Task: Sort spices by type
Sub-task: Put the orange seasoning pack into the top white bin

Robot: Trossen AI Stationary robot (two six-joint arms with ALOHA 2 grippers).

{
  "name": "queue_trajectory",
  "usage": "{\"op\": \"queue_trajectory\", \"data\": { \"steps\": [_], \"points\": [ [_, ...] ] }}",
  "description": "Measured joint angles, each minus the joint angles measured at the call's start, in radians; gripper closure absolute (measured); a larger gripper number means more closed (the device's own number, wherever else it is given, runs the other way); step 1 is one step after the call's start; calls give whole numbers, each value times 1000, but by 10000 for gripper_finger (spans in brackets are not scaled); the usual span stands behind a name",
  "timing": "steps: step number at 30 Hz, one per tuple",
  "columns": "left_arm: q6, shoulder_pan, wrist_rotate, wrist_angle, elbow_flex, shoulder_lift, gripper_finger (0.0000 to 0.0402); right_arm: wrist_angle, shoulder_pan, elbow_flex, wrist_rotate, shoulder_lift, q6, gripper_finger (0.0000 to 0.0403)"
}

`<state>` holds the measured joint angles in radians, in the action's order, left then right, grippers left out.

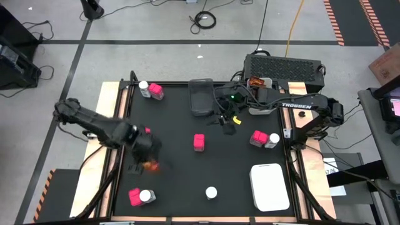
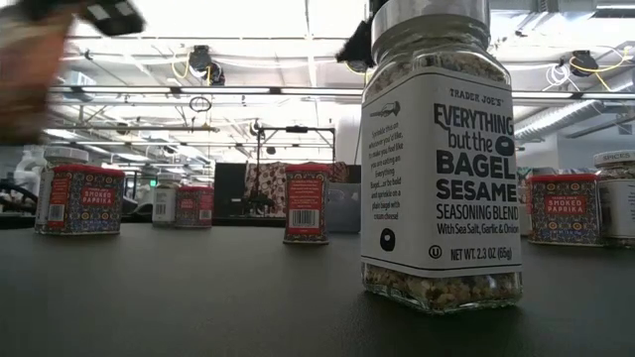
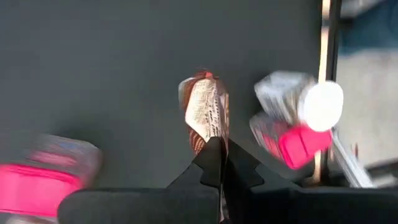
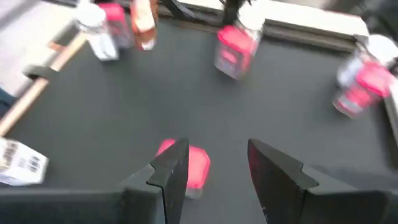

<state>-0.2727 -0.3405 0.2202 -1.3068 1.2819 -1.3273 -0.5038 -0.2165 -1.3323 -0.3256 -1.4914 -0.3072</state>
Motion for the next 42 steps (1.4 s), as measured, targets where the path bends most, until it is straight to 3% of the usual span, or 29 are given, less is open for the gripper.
{"op": "queue_trajectory", "data": {
  "steps": [5,7,12,20,24,30,35,42],
  "points": [
    [98,192,-49,28,164,-22,400,-124,-19,0,118,61,-15,243],
    [128,264,-54,38,227,-57,400,-155,-28,0,118,86,23,243],
    [251,405,-54,45,426,-229,401,-248,-45,0,132,120,231,243],
    [498,527,-55,126,665,-533,401,-460,-73,16,276,136,341,243],
    [586,564,-52,147,711,-649,401,-424,-82,77,282,146,344,243],
    [630,593,-48,161,741,-775,401,-209,-100,226,275,151,352,243],
    [630,592,-45,162,741,-829,401,-37,-104,319,273,152,401,243],
    [627,593,-44,173,741,-847,395,-33,-103,343,272,152,400,243]
  ]
}}
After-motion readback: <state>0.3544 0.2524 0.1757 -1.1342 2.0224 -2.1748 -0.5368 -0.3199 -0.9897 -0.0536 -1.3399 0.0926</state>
